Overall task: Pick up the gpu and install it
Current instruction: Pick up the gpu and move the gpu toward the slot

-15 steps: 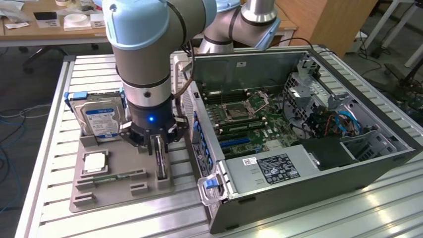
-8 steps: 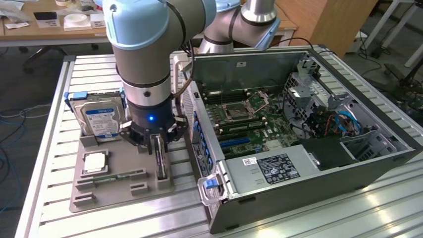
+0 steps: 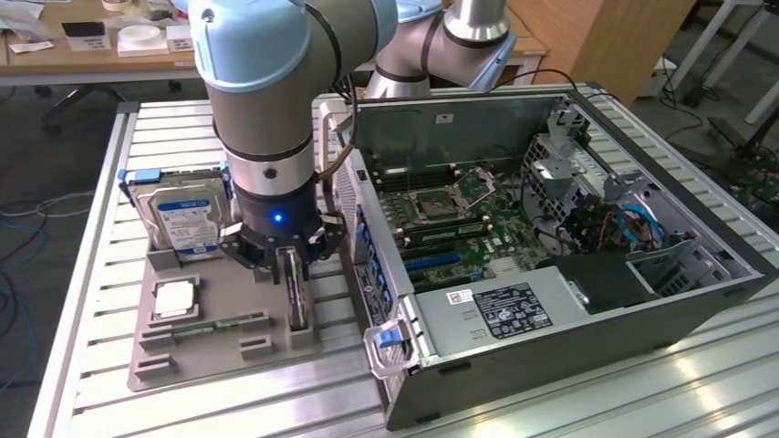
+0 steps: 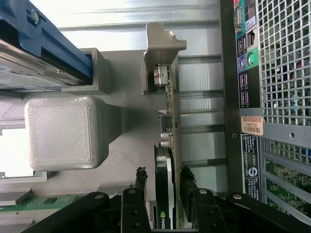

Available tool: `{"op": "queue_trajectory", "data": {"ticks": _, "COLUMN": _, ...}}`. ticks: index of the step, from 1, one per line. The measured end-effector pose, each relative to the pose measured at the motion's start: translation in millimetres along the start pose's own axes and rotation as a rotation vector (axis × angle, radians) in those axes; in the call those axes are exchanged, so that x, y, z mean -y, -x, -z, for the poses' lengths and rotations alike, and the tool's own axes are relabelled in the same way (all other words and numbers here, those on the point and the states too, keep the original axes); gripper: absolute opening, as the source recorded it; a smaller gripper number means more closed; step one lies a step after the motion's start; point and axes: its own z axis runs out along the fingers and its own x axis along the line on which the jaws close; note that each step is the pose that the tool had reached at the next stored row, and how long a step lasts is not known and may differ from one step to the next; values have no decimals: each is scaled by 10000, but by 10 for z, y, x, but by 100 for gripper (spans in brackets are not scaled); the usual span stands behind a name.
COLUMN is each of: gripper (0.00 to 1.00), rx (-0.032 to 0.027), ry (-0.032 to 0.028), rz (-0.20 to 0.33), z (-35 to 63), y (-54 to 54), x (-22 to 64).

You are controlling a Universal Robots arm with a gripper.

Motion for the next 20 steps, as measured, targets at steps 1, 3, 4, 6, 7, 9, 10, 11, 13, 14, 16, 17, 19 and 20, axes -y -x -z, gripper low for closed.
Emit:
{"op": "queue_trajectory", "data": {"ticks": 1, "gripper": 42, "rx": 0, "ry": 0, "rz": 0, "z": 0, "y": 0, "x": 0}}
{"op": "queue_trajectory", "data": {"ticks": 3, "gripper": 42, "rx": 0, "ry": 0, "rz": 0, "z": 0, "y": 0, "x": 0}}
{"op": "queue_trajectory", "data": {"ticks": 4, "gripper": 42, "rx": 0, "ry": 0, "rz": 0, "z": 0, "y": 0, "x": 0}}
{"op": "queue_trajectory", "data": {"ticks": 6, "gripper": 42, "rx": 0, "ry": 0, "rz": 0, "z": 0, "y": 0, "x": 0}}
{"op": "queue_trajectory", "data": {"ticks": 7, "gripper": 40, "rx": 0, "ry": 0, "rz": 0, "z": 0, "y": 0, "x": 0}}
{"op": "queue_trajectory", "data": {"ticks": 9, "gripper": 40, "rx": 0, "ry": 0, "rz": 0, "z": 0, "y": 0, "x": 0}}
{"op": "queue_trajectory", "data": {"ticks": 10, "gripper": 33, "rx": 0, "ry": 0, "rz": 0, "z": 0, "y": 0, "x": 0}}
{"op": "queue_trajectory", "data": {"ticks": 11, "gripper": 33, "rx": 0, "ry": 0, "rz": 0, "z": 0, "y": 0, "x": 0}}
{"op": "queue_trajectory", "data": {"ticks": 13, "gripper": 33, "rx": 0, "ry": 0, "rz": 0, "z": 0, "y": 0, "x": 0}}
{"op": "queue_trajectory", "data": {"ticks": 14, "gripper": 33, "rx": 0, "ry": 0, "rz": 0, "z": 0, "y": 0, "x": 0}}
{"op": "queue_trajectory", "data": {"ticks": 16, "gripper": 33, "rx": 0, "ry": 0, "rz": 0, "z": 0, "y": 0, "x": 0}}
{"op": "queue_trajectory", "data": {"ticks": 17, "gripper": 32, "rx": -2, "ry": 0, "rz": 0, "z": 0, "y": 0, "x": 0}}
{"op": "queue_trajectory", "data": {"ticks": 19, "gripper": 27, "rx": -1, "ry": 0, "rz": 0, "z": 0, "y": 0, "x": 0}}
{"op": "queue_trajectory", "data": {"ticks": 20, "gripper": 27, "rx": 0, "ry": 0, "rz": 0, "z": 0, "y": 0, "x": 0}}
